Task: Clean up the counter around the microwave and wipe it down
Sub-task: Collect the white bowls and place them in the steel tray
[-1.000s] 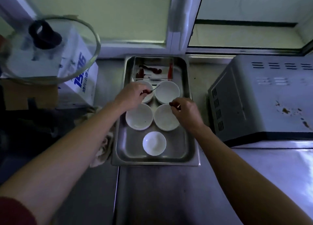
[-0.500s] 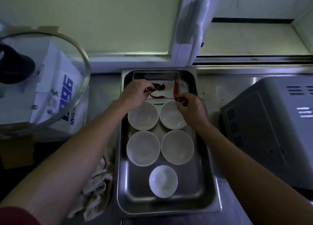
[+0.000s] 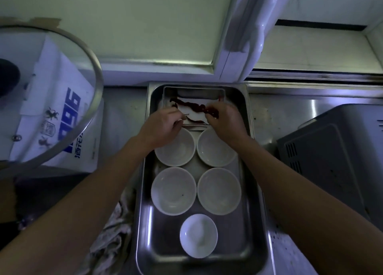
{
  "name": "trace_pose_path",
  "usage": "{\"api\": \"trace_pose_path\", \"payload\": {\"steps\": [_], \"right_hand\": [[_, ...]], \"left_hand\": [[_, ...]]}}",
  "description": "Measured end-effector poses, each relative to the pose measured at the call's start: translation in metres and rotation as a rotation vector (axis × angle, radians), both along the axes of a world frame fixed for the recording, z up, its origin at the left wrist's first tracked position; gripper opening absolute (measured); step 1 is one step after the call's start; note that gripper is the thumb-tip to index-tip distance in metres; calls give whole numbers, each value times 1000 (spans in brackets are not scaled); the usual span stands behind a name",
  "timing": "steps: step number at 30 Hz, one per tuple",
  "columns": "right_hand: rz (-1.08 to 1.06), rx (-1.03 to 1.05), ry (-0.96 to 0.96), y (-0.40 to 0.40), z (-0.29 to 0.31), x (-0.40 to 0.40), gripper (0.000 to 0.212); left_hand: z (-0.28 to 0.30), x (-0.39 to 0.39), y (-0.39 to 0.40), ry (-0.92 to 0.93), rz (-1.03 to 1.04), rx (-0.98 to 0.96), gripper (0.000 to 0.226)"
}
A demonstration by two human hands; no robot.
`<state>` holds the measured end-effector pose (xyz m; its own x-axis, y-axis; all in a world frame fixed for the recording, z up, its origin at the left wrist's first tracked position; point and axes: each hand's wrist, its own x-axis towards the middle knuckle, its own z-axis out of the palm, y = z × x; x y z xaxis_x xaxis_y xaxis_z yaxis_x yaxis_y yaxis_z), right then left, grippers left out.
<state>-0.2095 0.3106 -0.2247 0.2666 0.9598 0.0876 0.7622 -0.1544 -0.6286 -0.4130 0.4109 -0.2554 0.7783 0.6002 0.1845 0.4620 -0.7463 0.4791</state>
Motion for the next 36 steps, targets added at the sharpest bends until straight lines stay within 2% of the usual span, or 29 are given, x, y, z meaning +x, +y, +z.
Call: {"api": "trace_pose_path", "payload": {"steps": [2, 7, 12, 16, 20, 24, 29, 36], "right_hand": [[44, 4, -61, 13, -2, -3, 17], [125, -84, -137, 36, -12, -15, 17], [137, -191, -221, 31, -13, -13, 38], [115, -152, -217, 9, -1, -7, 40], [89, -144, -212, -33, 21, -11, 38], [11, -257, -148, -88, 38, -23, 39], [-12, -332, -64, -166, 46, -34, 45], [-110, -428, -59, -273, 49, -48, 39]], "left_hand": [[-2, -5, -4, 5, -66, 56, 18], [-5, -13, -10, -31, -60, 119, 17], [-8, -15, -14, -21, -64, 142, 21], [-2, -18, -26, 20, -26, 133, 27], [11, -22, -54, 75, 11, 78, 36], [29, -27, -91, 103, 16, -20, 38], [42, -34, -146, 101, -56, 11, 30], [47, -27, -224, 249, -119, -60, 38]]}}
